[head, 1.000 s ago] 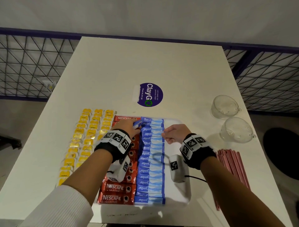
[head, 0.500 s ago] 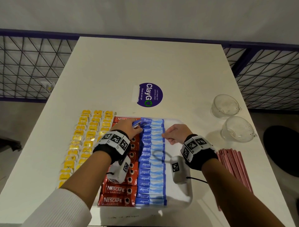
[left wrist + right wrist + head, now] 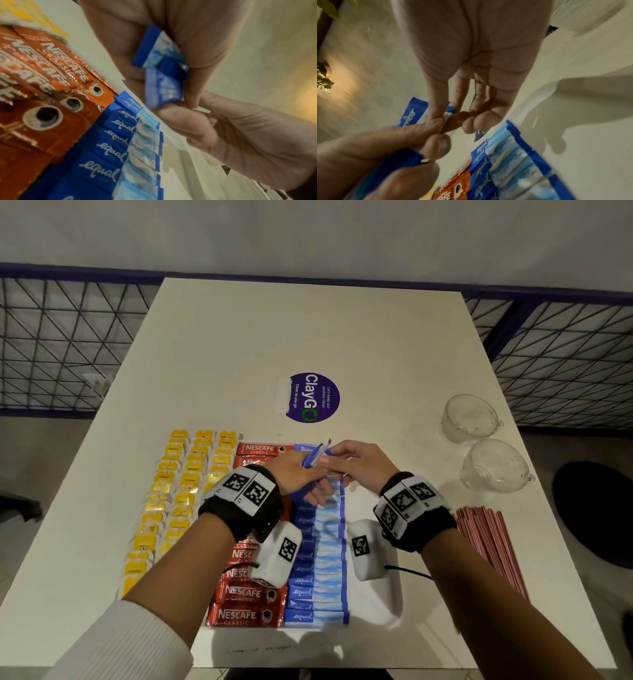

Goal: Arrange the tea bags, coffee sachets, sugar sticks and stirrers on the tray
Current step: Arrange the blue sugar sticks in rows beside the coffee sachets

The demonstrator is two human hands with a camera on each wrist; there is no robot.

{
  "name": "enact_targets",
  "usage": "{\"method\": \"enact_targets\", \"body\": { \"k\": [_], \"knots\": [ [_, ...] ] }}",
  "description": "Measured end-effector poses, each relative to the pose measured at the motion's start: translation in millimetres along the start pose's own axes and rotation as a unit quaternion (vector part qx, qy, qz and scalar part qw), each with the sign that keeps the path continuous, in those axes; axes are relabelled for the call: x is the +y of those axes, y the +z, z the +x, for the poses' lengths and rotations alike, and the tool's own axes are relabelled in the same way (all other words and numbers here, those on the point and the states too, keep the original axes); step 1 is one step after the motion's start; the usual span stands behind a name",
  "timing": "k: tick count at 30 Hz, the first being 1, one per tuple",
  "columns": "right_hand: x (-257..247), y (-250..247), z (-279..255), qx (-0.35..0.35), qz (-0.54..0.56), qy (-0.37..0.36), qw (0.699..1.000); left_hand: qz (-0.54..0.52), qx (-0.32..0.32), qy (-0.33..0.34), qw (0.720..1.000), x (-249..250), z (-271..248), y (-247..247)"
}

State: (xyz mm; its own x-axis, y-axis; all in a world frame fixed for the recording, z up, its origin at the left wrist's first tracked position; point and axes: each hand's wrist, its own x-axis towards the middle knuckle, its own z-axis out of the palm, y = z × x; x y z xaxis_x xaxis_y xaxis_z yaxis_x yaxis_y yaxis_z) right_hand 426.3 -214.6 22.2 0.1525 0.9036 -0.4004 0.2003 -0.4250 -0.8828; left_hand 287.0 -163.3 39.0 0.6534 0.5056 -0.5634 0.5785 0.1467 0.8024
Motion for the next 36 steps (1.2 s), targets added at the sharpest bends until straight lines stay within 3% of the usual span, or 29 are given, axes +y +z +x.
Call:
{"method": "enact_targets", "body": {
  "k": [11, 24, 30, 36],
  "knots": [
    [11.9, -16.7, -4.7, 0.081, 0.125, 0.037, 0.988, -0.020, 0.043, -0.038, 0.998, -6.5, -23.1, -1.3],
    [11.8, -16.2, -15.6, 0.018, 0.201, 0.075, 0.976, -0.144, 0.143, -0.079, 0.976, -19.6, -28.7, -2.2],
    [14.0, -11.5, -16.8, -0.004, 0.215, 0.081, 0.973, -0.142, 0.169, -0.087, 0.972, -26.0, -28.3, -3.4],
    [19.9, -7.8, -14.0, 0.018, 0.198, 0.092, 0.976, -0.094, 0.193, -0.087, 0.973, -32.5, -21.1, -3.1]
  ]
}}
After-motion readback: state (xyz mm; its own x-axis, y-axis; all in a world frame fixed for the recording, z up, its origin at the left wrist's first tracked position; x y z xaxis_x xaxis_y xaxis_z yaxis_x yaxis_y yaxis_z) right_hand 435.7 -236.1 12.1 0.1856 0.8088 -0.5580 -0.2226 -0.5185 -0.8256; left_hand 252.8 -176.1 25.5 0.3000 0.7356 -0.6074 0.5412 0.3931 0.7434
